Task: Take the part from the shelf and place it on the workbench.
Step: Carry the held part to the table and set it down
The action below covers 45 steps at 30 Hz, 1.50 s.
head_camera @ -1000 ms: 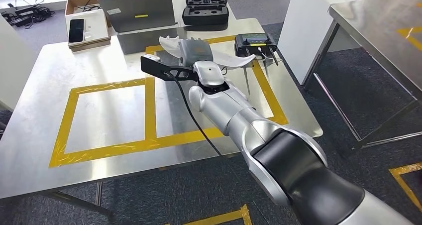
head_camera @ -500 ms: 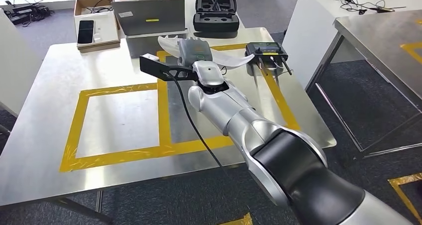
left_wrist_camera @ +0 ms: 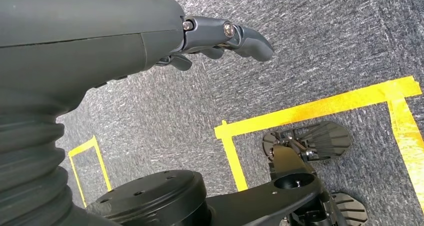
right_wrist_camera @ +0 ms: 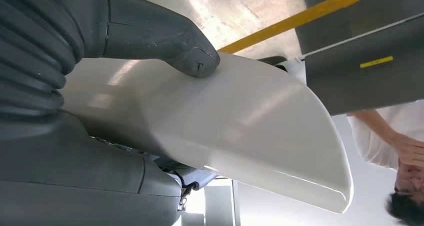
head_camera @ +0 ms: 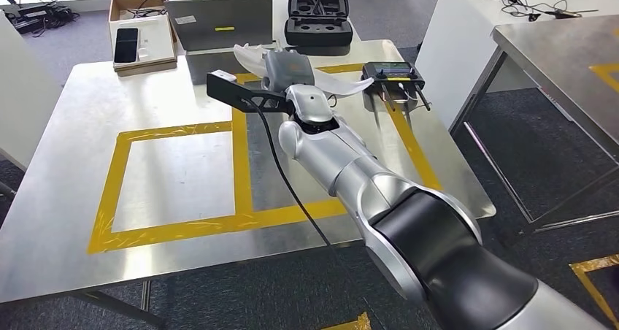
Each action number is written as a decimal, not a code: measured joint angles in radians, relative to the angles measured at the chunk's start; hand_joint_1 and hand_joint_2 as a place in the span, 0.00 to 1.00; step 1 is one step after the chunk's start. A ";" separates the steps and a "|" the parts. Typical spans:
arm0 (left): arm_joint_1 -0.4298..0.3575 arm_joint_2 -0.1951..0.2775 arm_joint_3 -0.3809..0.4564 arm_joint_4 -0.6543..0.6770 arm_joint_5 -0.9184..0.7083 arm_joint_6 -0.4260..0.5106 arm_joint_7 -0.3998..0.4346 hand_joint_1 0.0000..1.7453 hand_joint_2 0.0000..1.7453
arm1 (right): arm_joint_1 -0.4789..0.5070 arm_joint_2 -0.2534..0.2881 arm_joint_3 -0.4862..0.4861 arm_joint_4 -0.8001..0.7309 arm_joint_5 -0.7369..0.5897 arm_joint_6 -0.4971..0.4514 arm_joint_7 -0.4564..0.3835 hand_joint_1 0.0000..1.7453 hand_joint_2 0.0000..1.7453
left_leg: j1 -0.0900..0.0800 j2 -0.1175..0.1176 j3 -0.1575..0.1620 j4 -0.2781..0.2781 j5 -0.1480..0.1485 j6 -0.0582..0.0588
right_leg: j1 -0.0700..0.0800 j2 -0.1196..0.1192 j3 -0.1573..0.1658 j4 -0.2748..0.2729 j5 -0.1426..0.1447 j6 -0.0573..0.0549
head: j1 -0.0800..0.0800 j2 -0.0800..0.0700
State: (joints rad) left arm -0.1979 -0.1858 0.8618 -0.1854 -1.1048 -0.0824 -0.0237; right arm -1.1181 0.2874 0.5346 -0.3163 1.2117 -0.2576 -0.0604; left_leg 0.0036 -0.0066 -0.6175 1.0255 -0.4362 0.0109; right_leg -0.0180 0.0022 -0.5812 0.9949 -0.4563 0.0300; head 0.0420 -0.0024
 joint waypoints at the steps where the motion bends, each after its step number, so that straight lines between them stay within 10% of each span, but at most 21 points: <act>1: 0.000 0.000 0.000 0.000 0.000 0.000 0.000 0.00 1.00 | -0.006 0.000 -0.004 -0.002 -0.001 0.000 0.001 0.90 1.00 | 0.000 0.000 0.001 -0.001 0.000 0.000 | 0.000 0.000 0.000 0.000 0.000 0.000 | 0.000 0.000; 45: -0.008 0.001 0.000 0.000 -0.014 0.000 -0.021 0.00 1.00 | -0.090 0.013 -0.041 -0.026 0.066 -0.002 0.036 0.90 1.00 | 0.001 0.000 0.003 -0.005 0.001 -0.002 | 0.001 0.000 -0.001 0.002 -0.003 -0.005 | 0.000 0.000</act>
State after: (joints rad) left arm -0.2054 -0.1850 0.8614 -0.1854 -1.1190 -0.0824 -0.0443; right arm -1.2079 0.3005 0.4932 -0.3422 1.2777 -0.2594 -0.0244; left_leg 0.0043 -0.0067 -0.6147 1.0205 -0.4354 0.0084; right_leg -0.0174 0.0021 -0.5820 0.9968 -0.4597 0.0248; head 0.0420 -0.0023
